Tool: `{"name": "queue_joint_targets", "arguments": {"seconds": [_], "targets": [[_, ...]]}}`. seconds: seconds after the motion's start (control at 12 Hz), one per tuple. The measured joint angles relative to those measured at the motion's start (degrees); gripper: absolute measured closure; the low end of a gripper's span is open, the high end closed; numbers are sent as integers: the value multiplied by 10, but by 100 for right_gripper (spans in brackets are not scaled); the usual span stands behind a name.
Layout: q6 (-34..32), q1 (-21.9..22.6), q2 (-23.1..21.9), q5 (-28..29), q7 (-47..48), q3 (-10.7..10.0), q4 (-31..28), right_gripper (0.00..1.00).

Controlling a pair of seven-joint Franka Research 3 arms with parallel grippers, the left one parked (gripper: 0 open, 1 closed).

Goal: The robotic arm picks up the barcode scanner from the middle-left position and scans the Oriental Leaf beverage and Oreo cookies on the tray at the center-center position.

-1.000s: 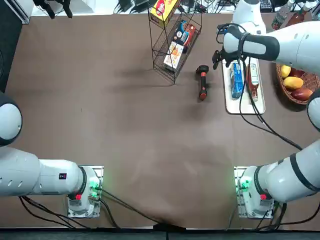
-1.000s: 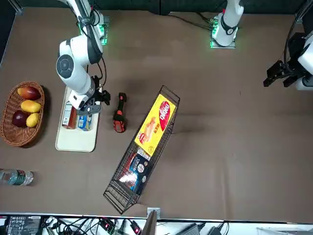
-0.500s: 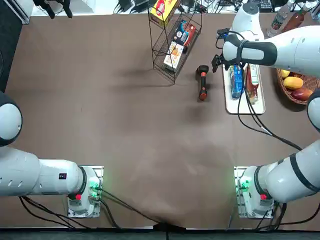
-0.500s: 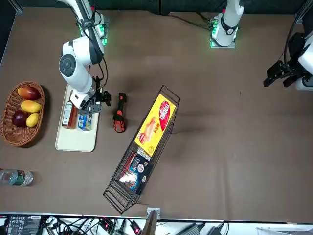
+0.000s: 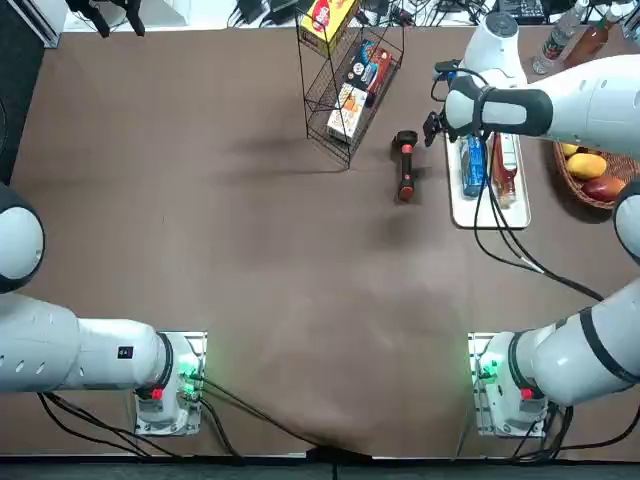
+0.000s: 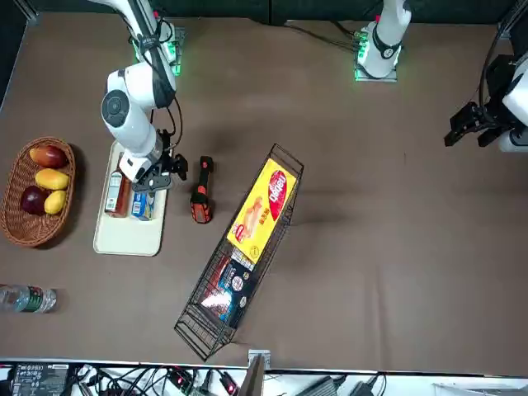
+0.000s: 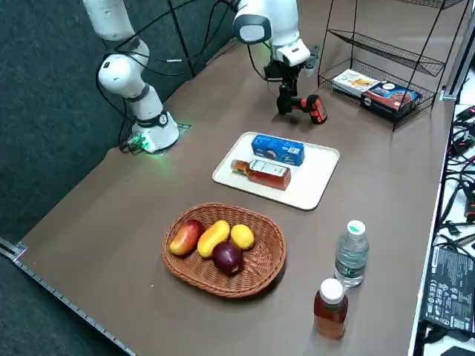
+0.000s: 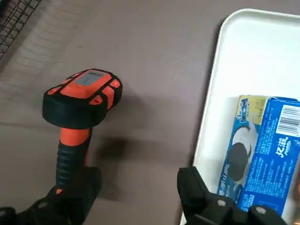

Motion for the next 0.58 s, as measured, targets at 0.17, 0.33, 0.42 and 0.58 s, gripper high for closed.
{"name": "queue_joint_targets", "arguments": {"seconds": [0.17,0.33,0.42,0.58], "targets": [[12,6,0,0,16,0,-6,1],[23,15,0,0,54,0,-8,1],[33,20,1,0,75,1,-9,1],[59,37,8,0,123,1,-11,1]]}}
